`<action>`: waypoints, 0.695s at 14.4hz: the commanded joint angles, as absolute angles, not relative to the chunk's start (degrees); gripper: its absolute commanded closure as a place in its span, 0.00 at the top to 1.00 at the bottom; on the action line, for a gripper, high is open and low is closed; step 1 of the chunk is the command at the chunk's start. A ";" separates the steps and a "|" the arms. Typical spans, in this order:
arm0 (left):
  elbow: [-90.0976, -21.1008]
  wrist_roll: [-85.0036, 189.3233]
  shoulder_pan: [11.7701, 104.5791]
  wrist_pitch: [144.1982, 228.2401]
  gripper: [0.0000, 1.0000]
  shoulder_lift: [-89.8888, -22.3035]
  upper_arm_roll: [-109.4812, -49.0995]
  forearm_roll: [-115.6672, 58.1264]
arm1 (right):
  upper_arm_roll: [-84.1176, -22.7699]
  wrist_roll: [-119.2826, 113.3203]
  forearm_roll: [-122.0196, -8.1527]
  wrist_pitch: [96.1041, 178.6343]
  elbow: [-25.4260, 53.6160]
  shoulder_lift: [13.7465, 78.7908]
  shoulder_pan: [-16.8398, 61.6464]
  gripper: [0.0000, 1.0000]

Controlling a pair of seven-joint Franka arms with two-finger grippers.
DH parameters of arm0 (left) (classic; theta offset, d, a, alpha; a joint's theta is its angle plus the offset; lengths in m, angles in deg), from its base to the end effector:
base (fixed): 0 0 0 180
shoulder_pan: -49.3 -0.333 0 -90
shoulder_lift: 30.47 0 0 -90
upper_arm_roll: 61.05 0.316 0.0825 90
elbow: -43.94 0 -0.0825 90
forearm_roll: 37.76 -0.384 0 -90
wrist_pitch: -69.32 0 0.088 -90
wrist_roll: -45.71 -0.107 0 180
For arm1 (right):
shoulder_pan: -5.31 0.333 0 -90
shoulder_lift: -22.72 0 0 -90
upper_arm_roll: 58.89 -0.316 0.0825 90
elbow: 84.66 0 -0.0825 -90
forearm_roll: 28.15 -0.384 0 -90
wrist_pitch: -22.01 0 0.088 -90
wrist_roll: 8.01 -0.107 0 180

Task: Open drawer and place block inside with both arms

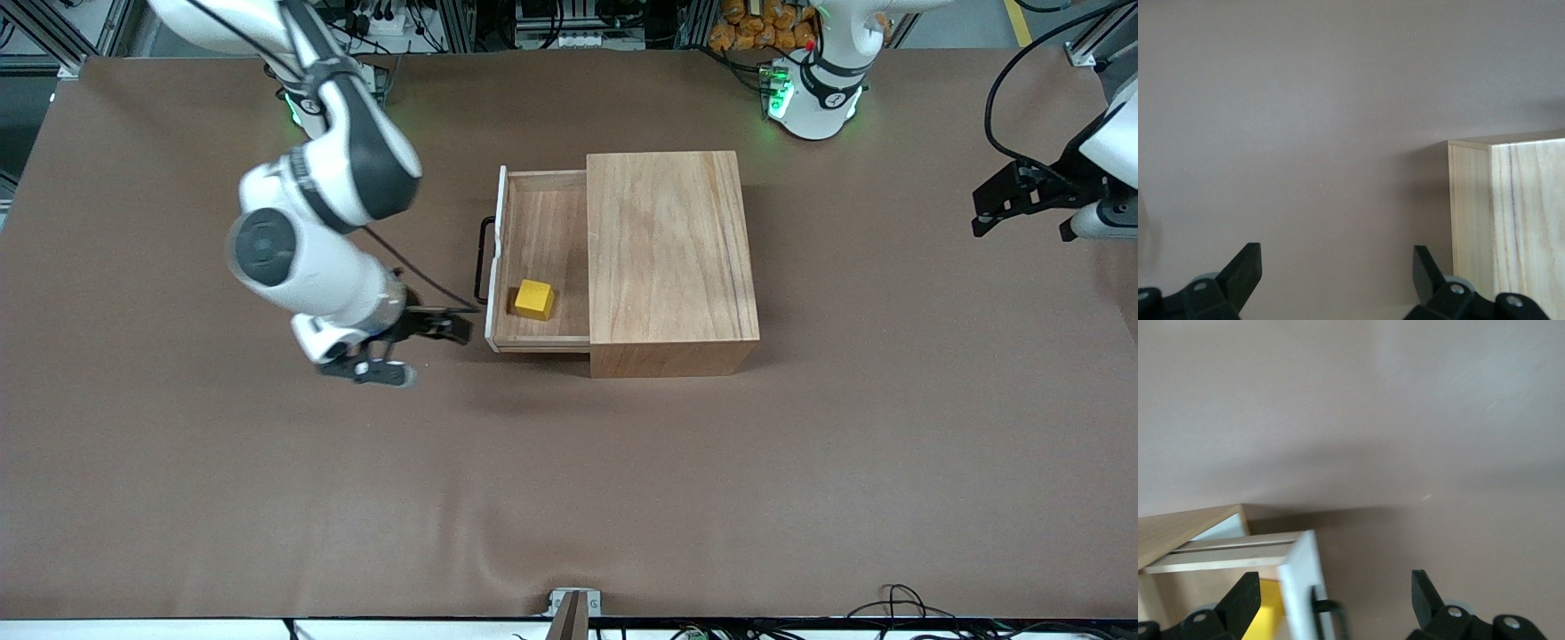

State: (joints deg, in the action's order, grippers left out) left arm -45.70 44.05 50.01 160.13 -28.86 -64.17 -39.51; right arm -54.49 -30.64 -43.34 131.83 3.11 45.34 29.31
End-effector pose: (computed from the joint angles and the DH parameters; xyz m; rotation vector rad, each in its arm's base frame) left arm 0.5466 -0.0338 0.6443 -3.1060 0.1485 -0.0763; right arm 0.6263 0.2500 0.4311 -2.9301 0.2031 0.1278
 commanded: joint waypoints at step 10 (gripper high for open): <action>-45.10 46.24 48.33 159.41 1.00 -29.60 -64.39 -39.34 | -55.64 -2.91 -34.51 116.06 7.25 26.87 3.28 1.00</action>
State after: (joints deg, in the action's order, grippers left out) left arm -45.74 45.51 48.72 160.09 -29.54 -64.02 -39.51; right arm -54.29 -3.24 -38.82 116.18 3.13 32.37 4.22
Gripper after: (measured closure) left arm 0.000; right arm 0.000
